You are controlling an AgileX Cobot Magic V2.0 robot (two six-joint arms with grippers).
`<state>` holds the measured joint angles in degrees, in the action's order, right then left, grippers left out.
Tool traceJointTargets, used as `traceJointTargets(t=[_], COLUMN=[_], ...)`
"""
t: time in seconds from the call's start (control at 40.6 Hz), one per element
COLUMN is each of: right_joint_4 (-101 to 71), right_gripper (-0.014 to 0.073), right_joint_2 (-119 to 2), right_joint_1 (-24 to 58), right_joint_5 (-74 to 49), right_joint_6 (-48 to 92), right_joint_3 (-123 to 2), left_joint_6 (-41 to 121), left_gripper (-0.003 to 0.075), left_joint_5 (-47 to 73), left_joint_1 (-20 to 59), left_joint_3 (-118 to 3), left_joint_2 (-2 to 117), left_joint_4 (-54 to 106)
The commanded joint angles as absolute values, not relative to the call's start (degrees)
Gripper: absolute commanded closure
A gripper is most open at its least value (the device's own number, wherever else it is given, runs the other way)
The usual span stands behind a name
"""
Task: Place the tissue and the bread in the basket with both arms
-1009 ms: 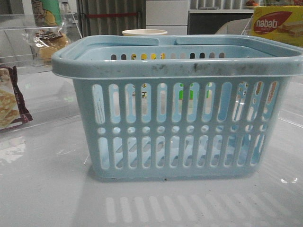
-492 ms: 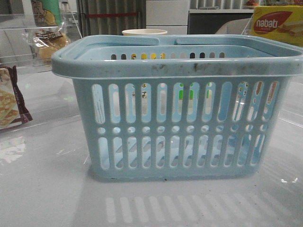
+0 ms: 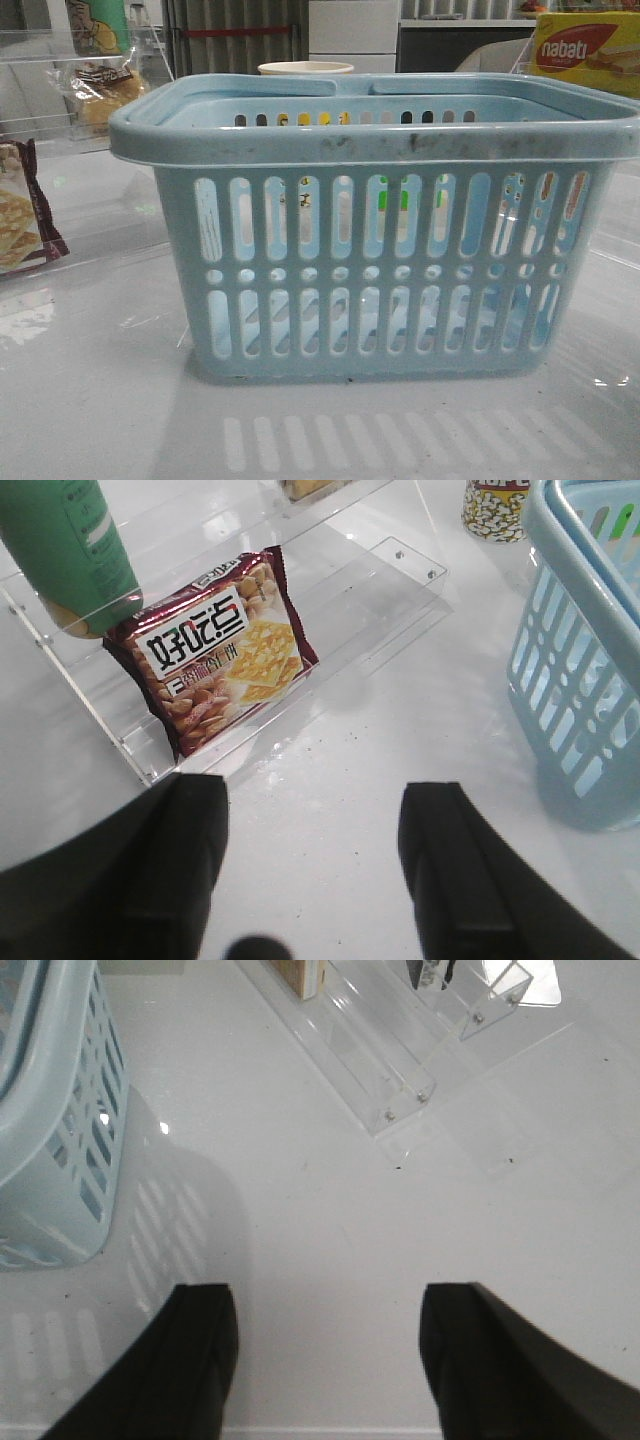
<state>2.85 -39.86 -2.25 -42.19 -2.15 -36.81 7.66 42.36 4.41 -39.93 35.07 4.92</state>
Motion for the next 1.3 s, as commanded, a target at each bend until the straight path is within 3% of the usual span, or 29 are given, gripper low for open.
traceJointTargets(t=[0.0,0.295,0.738,1.28], right_joint_4=[5.53,4.84,4.53,7.43], right_gripper=[0.0074,0.0074,0.0074,0.0075], right_joint_2=[-42.37,-59.13,-86.63,-101.64], right_joint_1=[-3.54,-10.7,-11.15,-11.15], right_joint_5=[-37.83,-36.85,-37.21,-31.34], right_joint_6=[-2.25,-2.31,-0.87,0.0], right_joint_3=[-40.42,-53.56,-75.65,-85.18], left_joint_6=[7.64,7.64,7.64,7.64], left_gripper=[0.0267,0.0267,0.0267,0.0267], left_joint_5=[37.92,37.92,37.92,37.92], left_joint_1=[4.71,4.71,4.71,4.71], left_joint_3=[-41.65,-41.65,-41.65,-41.65], left_joint_2=[35.52,35.52,35.52,35.52], left_joint_4=[5.64,5.64,5.64,5.64])
